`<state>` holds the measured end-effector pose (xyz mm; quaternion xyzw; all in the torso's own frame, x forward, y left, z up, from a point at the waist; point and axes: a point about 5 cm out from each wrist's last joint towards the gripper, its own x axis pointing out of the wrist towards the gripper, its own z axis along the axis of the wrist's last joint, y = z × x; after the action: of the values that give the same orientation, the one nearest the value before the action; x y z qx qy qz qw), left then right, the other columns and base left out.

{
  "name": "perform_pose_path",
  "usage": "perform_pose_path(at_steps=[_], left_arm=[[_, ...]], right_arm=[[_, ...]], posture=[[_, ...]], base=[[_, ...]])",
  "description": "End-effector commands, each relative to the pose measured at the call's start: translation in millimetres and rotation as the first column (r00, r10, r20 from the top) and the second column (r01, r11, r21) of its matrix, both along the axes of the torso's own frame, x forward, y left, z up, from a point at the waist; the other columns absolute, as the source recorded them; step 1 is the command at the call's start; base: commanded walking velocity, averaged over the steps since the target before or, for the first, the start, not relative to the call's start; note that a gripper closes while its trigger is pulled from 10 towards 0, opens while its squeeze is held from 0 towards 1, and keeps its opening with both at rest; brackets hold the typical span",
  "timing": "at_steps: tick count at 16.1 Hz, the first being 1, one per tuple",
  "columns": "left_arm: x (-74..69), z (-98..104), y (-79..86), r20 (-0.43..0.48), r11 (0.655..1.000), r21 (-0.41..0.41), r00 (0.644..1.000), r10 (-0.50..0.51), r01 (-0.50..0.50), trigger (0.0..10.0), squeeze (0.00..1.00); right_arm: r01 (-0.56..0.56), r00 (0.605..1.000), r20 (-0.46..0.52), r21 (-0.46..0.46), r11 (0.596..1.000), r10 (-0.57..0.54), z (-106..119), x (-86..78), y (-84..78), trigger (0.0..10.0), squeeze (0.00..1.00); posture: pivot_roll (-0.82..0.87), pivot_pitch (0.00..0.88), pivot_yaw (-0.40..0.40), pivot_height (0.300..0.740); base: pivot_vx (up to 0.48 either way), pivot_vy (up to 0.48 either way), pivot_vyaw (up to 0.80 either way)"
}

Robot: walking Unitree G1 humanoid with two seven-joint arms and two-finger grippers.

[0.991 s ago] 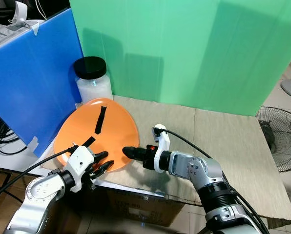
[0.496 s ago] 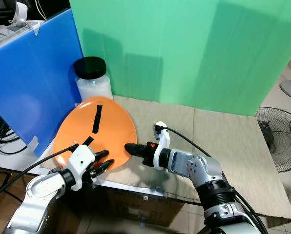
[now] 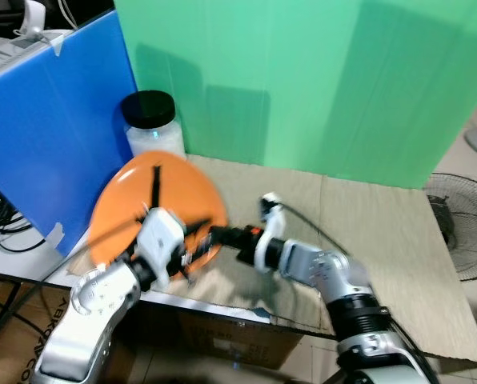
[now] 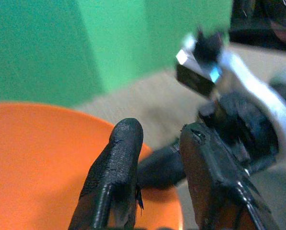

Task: Setting the table

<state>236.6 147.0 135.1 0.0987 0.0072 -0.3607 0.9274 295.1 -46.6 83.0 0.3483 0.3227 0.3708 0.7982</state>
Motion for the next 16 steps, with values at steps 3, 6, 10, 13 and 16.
perform_pose_path(at_steps=[3,6,10,13,16], left_arm=[[1.5,21.1,6.3,0.054,0.989,-0.068,0.989,0.136,-0.132,10.0,0.0],[-12.7,22.4,9.6,0.02,0.983,-0.042,0.983,0.181,-0.18,10.0,0.0],[-24.9,20.2,14.5,0.021,0.965,-0.015,0.964,0.263,-0.263,10.0,0.0],[-30.0,15.3,21.6,-0.002,0.921,-0.018,0.921,0.39,-0.39,10.0,0.0],[-34.5,13.1,45.6,-0.094,0.854,-0.178,0.872,0.48,-0.489,10.0,0.21]], right_arm=[[0.098,0.993,0.066,0.008,0.995,-0.098,17.1,8.6,-33.5,0.0,0.0],[0.145,0.978,0.149,0.02,0.989,-0.146,38.2,10.0,-67.3,0.0,0.0],[0.187,0.957,0.207,0.099,0.977,-0.204,57.7,-2.0,-109.1,0.0,0.0],[0.25,0.933,0.235,0.121,0.961,-0.272,62.1,-14.2,-129.3,0.0,0.0],[0.252,0.928,0.233,0.183,0.95,-0.291,67.7,-13.6,-129.1,0.0,0.0]], posture=[[-0.05,0.0,0.002,0.74],[-0.04,0.0,0.009,0.74],[-0.04,0.0,0.012,0.74],[-0.05,0.0,0.024,0.74],[-0.05,0.0,0.02,0.74]], base=[[0.0,0.0,0.0],[0.0,0.0,0.0],[0.0,0.0,0.0],[0.0,0.0,0.0],[0.0,0.0,0.0]])
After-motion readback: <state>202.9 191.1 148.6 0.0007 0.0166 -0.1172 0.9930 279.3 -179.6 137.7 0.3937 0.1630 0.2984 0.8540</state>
